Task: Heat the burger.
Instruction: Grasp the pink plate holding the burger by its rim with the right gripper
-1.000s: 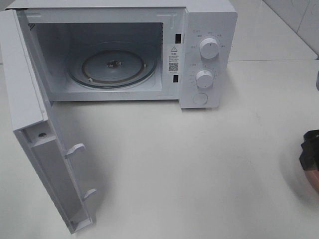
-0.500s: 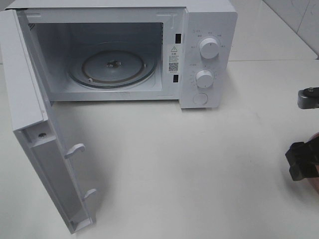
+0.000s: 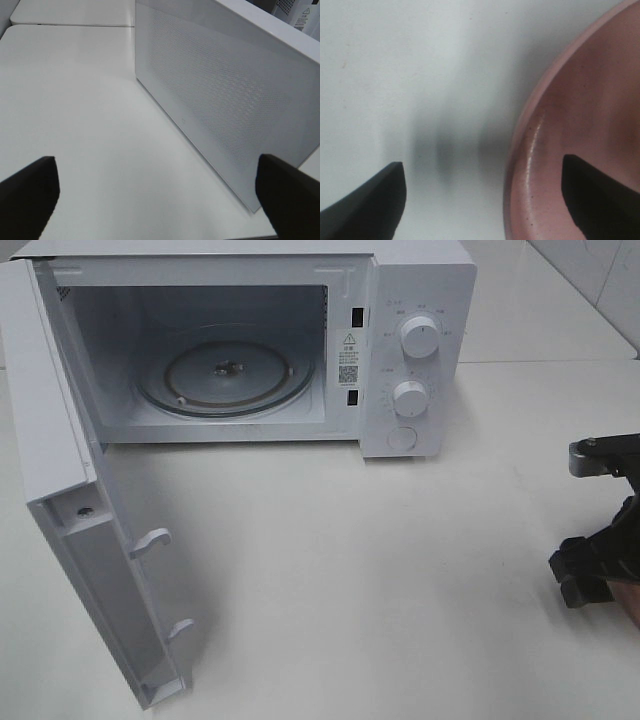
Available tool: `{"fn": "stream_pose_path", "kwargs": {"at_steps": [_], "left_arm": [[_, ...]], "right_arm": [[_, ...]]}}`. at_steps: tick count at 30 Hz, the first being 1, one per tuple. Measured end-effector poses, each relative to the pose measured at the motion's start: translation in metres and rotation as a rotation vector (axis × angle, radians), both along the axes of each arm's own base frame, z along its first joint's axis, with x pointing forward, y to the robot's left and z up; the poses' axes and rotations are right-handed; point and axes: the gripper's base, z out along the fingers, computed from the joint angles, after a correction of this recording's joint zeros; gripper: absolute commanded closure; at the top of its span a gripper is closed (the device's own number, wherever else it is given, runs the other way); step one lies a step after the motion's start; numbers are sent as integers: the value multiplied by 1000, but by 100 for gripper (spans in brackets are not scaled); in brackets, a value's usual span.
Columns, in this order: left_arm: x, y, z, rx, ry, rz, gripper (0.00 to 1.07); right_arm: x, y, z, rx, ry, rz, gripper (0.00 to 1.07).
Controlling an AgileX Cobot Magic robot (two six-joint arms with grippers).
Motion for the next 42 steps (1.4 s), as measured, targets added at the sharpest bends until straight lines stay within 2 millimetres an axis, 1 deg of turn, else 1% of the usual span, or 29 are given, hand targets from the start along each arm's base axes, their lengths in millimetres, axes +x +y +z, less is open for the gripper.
{"fn": "stream_pose_path", "kwargs": {"at_steps": [6,8,9,10,11,12,13,14,15,16,17,18,19,20,21,22,23,24,25,26,27,28,29,30,31,42], "left_arm": [[0,0,0,0,0,0,7],[0,0,0,0,0,0,7],[0,0,0,0,0,0,7],[0,0,0,0,0,0,7],[0,0,0,0,0,0,7],[0,0,0,0,0,0,7],[0,0,0,0,0,0,7],[0,0,0,0,0,0,7],[0,0,0,0,0,0,7],[0,0,0,0,0,0,7],[0,0,0,0,0,0,7],[0,0,0,0,0,0,7],[0,0,0,0,0,0,7],[0,0,0,0,0,0,7],[0,0,0,0,0,0,7],[0,0,0,0,0,0,7],[0,0,0,0,0,0,7],[0,0,0,0,0,0,7],[0,0,0,0,0,0,7],[0,0,0,0,0,0,7],[0,0,0,0,0,0,7],[0,0,0,0,0,0,7],[0,0,0,0,0,0,7],[0,0,0,0,0,0,7],[0,0,0,0,0,0,7],[0,0,0,0,0,0,7]], "right_arm": [[1,-4,-9,-2,26,-12,28],[2,-5,-10,-4,28,-12,32],[2,-5,-10,-4,28,-12,32],[2,-5,-10,-3,27,-12,37],[2,-5,-10,-3,27,-12,37],[2,-5,-10,-3,28,-13,42],[2,-5,-10,-3,28,-13,45],[2,-5,-10,-3,28,-13,45],[2,-5,-10,-3,28,-14,51],[2,-5,-10,-3,28,-14,51],[2,-5,-10,-3,28,-14,55],[2,-5,-10,-3,28,-14,62],[2,-5,-10,-3,28,-14,62],[2,-5,-10,-1,28,-16,69],[2,-5,-10,0,28,-17,75],[2,-5,-10,0,28,-17,75],[2,-4,-10,0,29,-18,83],[2,-4,-10,1,29,-19,87],[2,-4,-10,1,29,-19,87],[1,-5,-10,0,29,-18,95],[1,-5,-10,-1,29,-17,99],[1,-5,-10,-1,29,-17,99],[2,-5,-10,-7,29,-9,105],[2,-5,-10,-7,29,-9,105],[2,-5,-10,-10,29,-5,107],[2,-6,-10,-18,28,8,107]]}}
